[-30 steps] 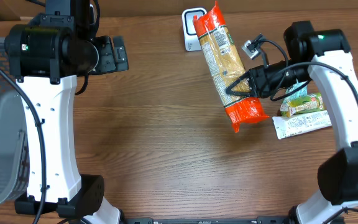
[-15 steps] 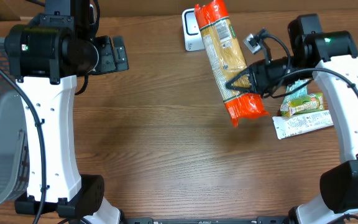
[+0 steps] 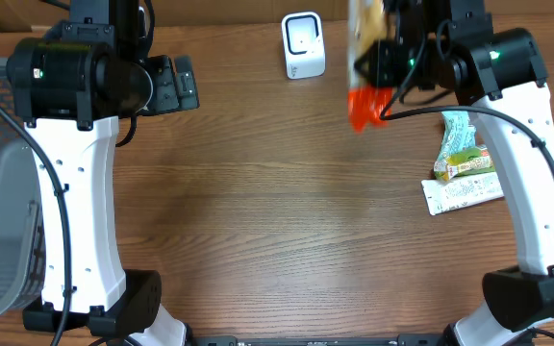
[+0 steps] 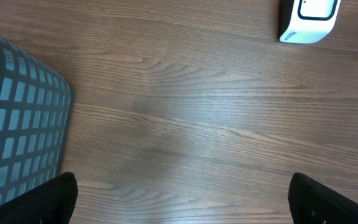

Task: Scan the item barcode
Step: 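Lift the spaghetti pack up toward the white scanner, then hold the spaghetti pack against the scanner face with the right gripper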

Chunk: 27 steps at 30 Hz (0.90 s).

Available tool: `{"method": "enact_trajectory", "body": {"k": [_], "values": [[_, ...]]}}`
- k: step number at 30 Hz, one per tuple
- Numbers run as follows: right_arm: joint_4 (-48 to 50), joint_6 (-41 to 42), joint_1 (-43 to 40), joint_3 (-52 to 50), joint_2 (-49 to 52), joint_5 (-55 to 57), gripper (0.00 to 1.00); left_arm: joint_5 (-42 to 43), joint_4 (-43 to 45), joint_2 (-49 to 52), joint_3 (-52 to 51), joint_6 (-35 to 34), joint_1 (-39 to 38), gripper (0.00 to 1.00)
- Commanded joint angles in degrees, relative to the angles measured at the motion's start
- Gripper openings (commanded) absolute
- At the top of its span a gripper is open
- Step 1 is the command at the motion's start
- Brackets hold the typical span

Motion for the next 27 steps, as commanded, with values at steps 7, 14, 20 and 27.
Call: {"method": "enact_trajectory", "body": {"k": [7,14,20,27], "values": [[14.05,-10.54,8.96,2.99,15.17,47.3,0.04,-0.55,-0.09,0.22,0.11,1.07,0.04,1.0],[30.08,-28.04,10.75,2.89,26.97,62.55,0.04,-0.55,-0.09,0.22,0.11,1.07,0.04,1.0],[38.66,-36.72,10.78,2.67,33.79,71.89,0.04,-0.55,-0.07,0.22,0.11,1.07,0.04,1.0],[39.6,-36.54,11.23,2.03,36.87,73.11,0.04,-0.55,-0.09,0.22,0.11,1.07,0.04,1.0]]}}
